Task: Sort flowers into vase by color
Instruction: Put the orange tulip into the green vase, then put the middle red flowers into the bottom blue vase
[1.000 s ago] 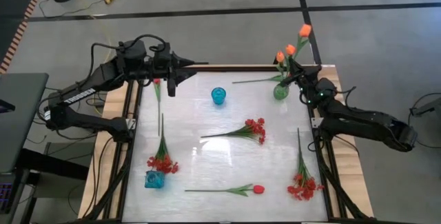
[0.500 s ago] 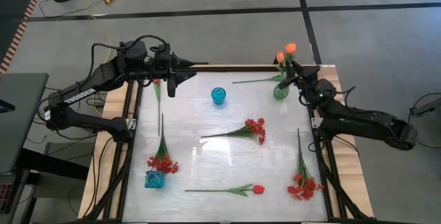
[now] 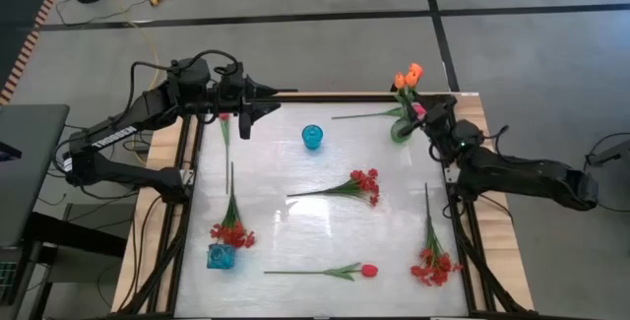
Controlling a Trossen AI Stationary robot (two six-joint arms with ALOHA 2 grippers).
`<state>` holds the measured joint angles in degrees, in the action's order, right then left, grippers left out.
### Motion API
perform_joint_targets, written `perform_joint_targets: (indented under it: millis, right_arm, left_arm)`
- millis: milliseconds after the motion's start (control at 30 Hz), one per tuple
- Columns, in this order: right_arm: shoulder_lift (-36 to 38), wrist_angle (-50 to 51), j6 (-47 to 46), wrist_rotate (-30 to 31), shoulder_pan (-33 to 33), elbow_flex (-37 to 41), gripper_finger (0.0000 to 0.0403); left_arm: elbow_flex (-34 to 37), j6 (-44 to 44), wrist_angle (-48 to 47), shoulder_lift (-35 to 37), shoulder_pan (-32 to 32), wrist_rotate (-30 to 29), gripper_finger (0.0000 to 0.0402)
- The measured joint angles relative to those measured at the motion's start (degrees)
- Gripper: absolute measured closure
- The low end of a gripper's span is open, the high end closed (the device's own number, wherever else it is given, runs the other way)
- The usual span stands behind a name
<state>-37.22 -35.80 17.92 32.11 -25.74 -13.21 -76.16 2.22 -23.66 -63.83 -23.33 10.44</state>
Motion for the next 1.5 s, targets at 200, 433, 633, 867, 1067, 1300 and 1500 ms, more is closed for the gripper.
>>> perform_joint_targets:
  millis: [200,433,633,867,1067,1300,1500]
  right_arm:
    - [4.01,3.12,5.48,6.29,4.33,0.0,0.0241]
    - [7.27,6.1,6.57,8.84,9.19,0.0,0.0241]
    - [8.4,10.26,6.57,8.89,16.46,-3.25,0.0241]
    - [5.19,18.26,5.82,8.84,25.91,-10.01,0.0241]
    - [0.32,21.31,2.58,8.86,33.82,-13.54,0.0241]
    - [-4.34,25.48,-5.03,8.84,41.99,-14.75,0.0241]
    - [-7.77,30.08,-14.55,8.85,46.3,-14.75,0.0241]
  left_arm:
    - [0.0,0.0,0.0,0.0,0.0,0.0,0.0221]
    - [0.0,0.84,-0.44,0.0,-0.01,0.48,0.0221]
    - [0.0,2.56,-7.64,0.0,0.57,1.28,0.0221]
    - [0.0,2.76,-16.69,-2.3,4.56,0.45,0.0221]
    - [0.0,-0.92,-17.84,-10.89,11.02,-0.16,0.0221]
    - [0.0,-5.81,-14.19,-23.73,15.11,-1.7,0.0221]
    - [0.0,-7.58,-8.48,-34.96,15.84,-0.22,0.0221]
